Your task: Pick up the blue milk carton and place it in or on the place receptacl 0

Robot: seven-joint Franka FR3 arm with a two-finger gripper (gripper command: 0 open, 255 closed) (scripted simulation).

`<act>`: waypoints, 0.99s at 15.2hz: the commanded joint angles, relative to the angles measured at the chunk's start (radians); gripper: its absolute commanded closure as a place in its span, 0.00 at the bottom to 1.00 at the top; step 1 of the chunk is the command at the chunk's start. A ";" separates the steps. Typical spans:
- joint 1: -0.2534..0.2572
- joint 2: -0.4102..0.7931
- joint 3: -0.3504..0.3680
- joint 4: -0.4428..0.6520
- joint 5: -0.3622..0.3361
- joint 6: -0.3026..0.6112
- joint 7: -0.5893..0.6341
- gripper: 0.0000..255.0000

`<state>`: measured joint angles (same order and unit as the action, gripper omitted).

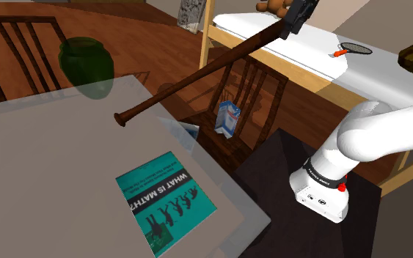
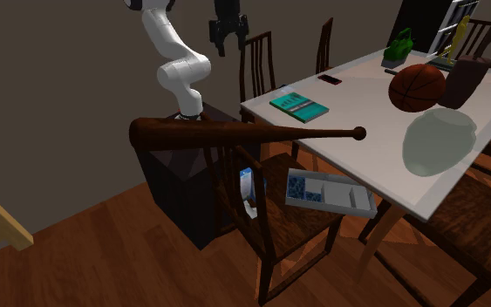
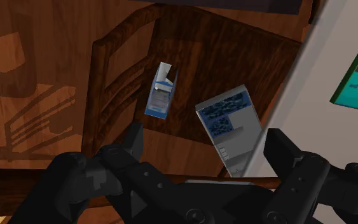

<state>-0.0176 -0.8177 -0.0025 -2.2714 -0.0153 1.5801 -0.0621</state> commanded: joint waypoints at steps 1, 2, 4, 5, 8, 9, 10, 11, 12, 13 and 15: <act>0.000 0.000 0.000 0.000 0.000 0.000 0.000 0.00; -0.002 0.004 -0.003 -0.030 -0.001 0.033 0.001 0.00; -0.007 0.016 -0.009 -0.087 -0.002 0.099 0.003 0.00; -0.010 0.024 -0.012 -0.114 -0.003 0.133 0.005 0.00; -0.017 0.057 -0.022 -0.187 -0.005 0.236 0.008 0.00; -0.020 0.071 -0.025 -0.209 -0.006 0.271 0.009 0.00; -0.022 0.087 -0.028 -0.230 -0.007 0.307 0.009 0.00; -0.025 0.105 -0.031 -0.250 -0.007 0.343 0.010 0.00; -0.027 0.124 -0.035 -0.268 -0.008 0.380 0.011 0.00; -0.029 0.145 -0.038 -0.286 -0.008 0.417 0.012 0.00; -0.034 0.192 -0.045 -0.316 -0.009 0.492 0.013 0.00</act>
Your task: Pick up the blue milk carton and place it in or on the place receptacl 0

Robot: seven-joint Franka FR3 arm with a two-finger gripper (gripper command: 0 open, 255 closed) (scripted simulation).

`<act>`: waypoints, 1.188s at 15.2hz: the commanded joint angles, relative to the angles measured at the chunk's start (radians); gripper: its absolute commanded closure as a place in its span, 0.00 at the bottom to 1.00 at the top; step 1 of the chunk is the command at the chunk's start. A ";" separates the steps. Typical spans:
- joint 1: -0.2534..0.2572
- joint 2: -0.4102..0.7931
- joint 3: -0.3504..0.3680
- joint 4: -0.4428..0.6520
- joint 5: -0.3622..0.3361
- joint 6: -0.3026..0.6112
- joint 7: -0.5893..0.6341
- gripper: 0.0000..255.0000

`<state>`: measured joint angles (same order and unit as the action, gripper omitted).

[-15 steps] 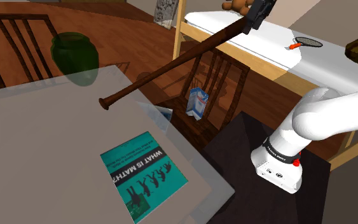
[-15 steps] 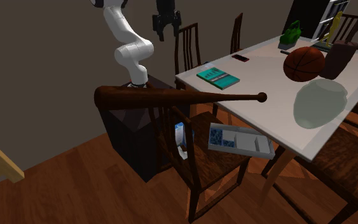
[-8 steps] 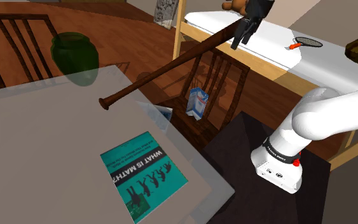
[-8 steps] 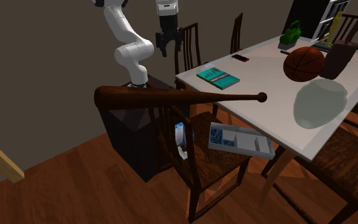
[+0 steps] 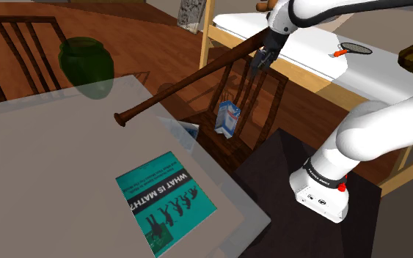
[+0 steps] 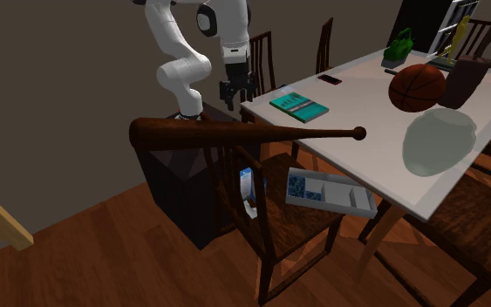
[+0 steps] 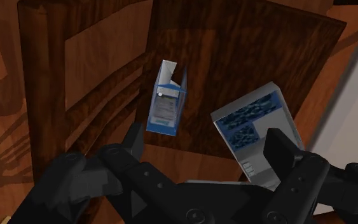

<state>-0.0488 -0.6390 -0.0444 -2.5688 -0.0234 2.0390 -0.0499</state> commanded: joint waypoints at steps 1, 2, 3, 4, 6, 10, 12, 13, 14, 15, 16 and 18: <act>-0.005 0.039 -0.007 -0.032 0.000 0.071 0.001 0.00; -0.007 0.067 -0.010 -0.043 0.000 0.109 0.001 0.00; -0.008 0.096 -0.014 -0.053 0.000 0.147 0.001 0.00; -0.010 0.127 -0.018 -0.062 0.001 0.186 0.001 0.00; -0.012 0.194 -0.026 -0.075 0.004 0.263 0.000 0.00; -0.014 0.344 -0.042 -0.082 0.017 0.416 -0.007 0.00; -0.012 0.426 -0.050 -0.076 0.030 0.489 -0.014 0.00; -0.011 0.468 -0.054 -0.071 0.038 0.524 -0.019 0.00; -0.010 0.511 -0.058 -0.064 0.048 0.559 -0.026 0.00; -0.008 0.554 -0.062 -0.056 0.061 0.592 -0.034 0.00; -0.007 0.598 -0.064 -0.046 0.075 0.625 -0.043 0.00; -0.007 0.687 -0.066 -0.021 0.110 0.685 -0.067 0.00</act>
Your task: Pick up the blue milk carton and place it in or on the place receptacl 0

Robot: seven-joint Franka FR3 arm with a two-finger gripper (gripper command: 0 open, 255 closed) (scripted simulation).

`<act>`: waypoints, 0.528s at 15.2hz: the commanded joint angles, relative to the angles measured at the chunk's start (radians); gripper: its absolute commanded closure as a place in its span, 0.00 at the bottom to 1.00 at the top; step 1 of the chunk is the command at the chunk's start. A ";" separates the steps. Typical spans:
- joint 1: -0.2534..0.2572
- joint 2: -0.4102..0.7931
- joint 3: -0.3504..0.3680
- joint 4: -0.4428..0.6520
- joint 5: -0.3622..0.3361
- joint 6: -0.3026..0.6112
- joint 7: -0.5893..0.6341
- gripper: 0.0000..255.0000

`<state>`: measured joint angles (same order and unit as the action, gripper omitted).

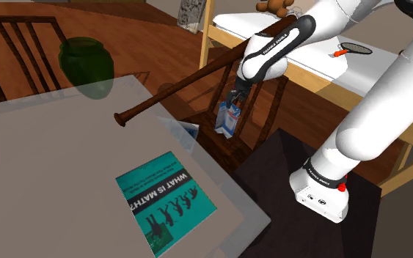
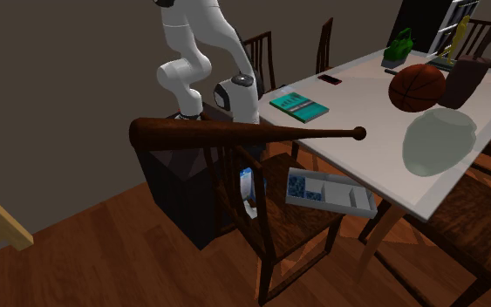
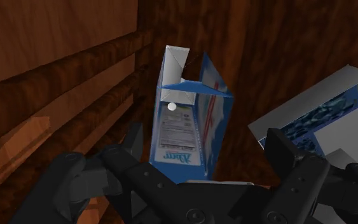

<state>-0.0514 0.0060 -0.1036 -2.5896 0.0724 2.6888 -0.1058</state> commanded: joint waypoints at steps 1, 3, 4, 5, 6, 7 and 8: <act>-0.007 0.087 -0.004 0.014 0.035 0.064 -0.025 0.00; -0.010 0.109 0.000 0.018 0.045 0.081 -0.032 0.00; -0.011 0.125 0.004 0.020 0.052 0.095 -0.037 0.00; -0.013 0.141 0.007 0.022 0.060 0.109 -0.043 0.00; -0.015 0.157 0.011 0.025 0.067 0.122 -0.048 0.00; -0.018 0.173 0.015 0.027 0.074 0.135 -0.054 0.00; -0.020 0.189 0.020 0.030 0.082 0.148 -0.060 0.00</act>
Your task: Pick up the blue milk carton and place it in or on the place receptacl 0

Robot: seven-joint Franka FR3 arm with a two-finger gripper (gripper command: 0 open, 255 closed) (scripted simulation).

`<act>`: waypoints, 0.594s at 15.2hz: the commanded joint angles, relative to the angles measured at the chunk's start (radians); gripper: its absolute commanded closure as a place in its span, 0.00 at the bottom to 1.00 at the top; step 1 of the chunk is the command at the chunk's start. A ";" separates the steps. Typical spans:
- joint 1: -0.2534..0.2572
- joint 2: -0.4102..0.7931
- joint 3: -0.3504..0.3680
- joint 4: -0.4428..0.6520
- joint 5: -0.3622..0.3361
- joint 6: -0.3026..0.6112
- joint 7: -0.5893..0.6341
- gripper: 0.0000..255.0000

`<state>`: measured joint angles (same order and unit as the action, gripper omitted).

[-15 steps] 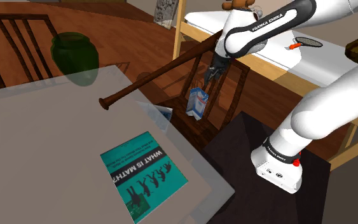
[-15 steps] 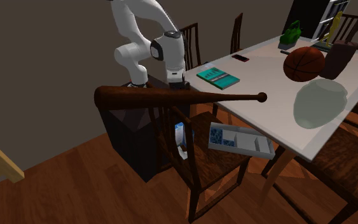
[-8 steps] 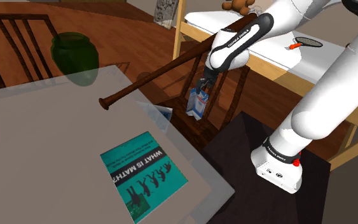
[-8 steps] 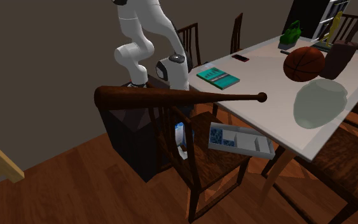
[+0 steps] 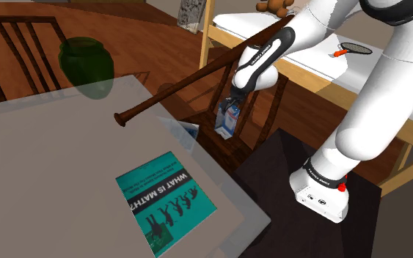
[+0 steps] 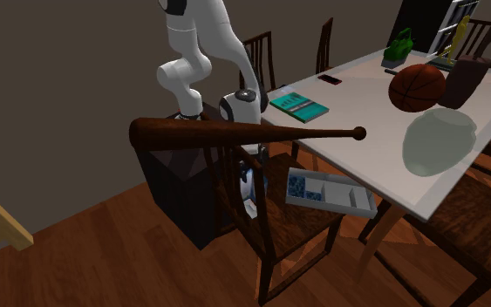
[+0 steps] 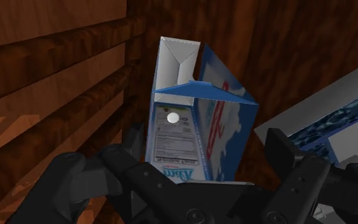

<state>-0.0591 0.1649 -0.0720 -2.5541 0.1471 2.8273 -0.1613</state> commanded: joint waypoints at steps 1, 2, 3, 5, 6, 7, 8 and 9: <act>-0.017 0.056 -0.004 0.000 0.019 0.030 -0.013 0.00; -0.019 0.056 -0.003 0.000 0.018 0.030 -0.012 0.00; -0.019 0.056 -0.002 0.000 0.017 0.030 -0.012 0.00; -0.021 0.056 -0.001 0.000 0.016 0.030 -0.011 0.00; -0.022 0.056 0.000 0.000 0.016 0.031 -0.011 0.00; -0.023 0.056 0.001 0.000 0.015 0.031 -0.010 0.00; -0.024 0.056 0.002 0.000 0.014 0.031 -0.010 0.00; -0.025 0.056 0.002 0.000 0.014 0.031 -0.009 0.00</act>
<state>-0.0726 0.2087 -0.0538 -2.5418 0.1598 2.8622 -0.1740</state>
